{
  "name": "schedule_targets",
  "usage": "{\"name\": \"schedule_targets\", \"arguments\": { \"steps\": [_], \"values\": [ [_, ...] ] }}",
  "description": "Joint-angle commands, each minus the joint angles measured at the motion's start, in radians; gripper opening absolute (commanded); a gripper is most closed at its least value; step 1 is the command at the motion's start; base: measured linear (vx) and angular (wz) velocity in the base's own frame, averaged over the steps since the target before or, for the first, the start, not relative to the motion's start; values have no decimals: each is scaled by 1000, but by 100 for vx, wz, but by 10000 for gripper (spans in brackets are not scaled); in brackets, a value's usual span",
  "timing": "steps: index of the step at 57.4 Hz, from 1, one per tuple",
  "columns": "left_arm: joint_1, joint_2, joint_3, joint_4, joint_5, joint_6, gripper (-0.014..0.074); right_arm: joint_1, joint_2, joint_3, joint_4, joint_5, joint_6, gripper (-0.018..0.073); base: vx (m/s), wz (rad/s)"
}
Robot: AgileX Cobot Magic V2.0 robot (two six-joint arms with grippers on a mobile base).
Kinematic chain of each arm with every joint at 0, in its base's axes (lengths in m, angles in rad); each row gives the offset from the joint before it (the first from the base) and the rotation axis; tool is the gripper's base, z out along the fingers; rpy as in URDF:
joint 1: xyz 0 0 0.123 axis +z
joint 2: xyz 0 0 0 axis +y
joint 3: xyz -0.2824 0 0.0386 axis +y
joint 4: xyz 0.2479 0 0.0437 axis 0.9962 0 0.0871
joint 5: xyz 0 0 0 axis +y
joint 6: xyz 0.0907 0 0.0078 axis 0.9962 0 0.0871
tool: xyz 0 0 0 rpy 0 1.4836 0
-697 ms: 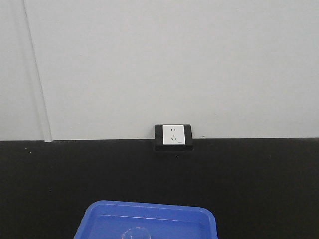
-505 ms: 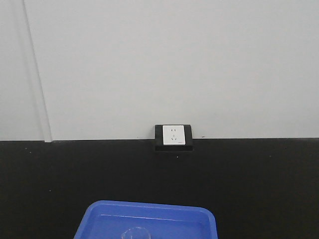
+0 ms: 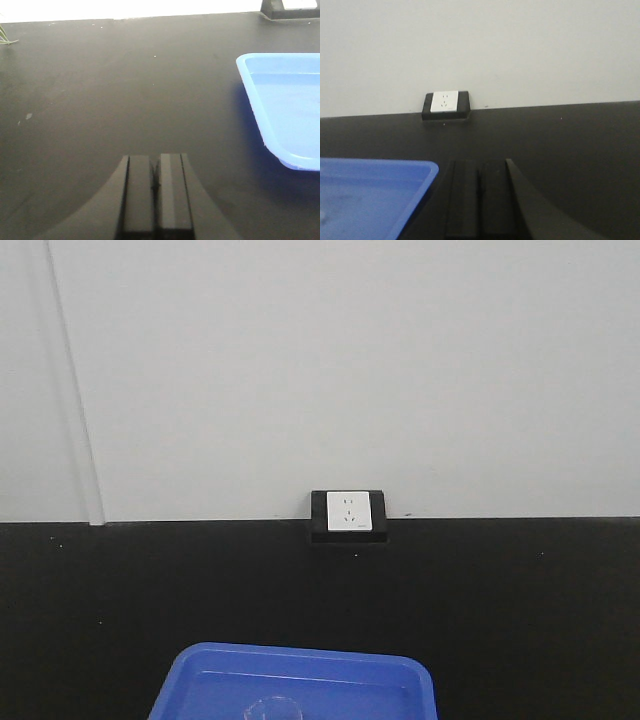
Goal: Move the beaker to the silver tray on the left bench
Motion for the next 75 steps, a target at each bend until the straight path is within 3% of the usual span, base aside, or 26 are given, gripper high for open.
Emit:
{"name": "schedule_targets", "arguments": {
  "steps": [1, 25, 49, 60, 75],
  "values": [
    [-6, -16, 28, -2, -77, -1, 1, -5, 29, -122, 3, -121, -11, -8, 0, 0],
    [-7, -16, 28, -2, -77, -1, 1, -5, 619, -639, -70, -152, -11, -8, 0, 0],
    [-7, -16, 28, -2, -77, -1, 1, -5, 806, -678, -69, -178, -7, 20, 0, 0],
    [-7, -16, 28, -2, -77, -1, 1, -5, 806, -678, -69, -184, -7, 152, 0, 0],
    [-7, -16, 28, -2, -77, -1, 1, -5, 807, -678, -49, -160, -7, 553, 0, 0]
  ]
}}
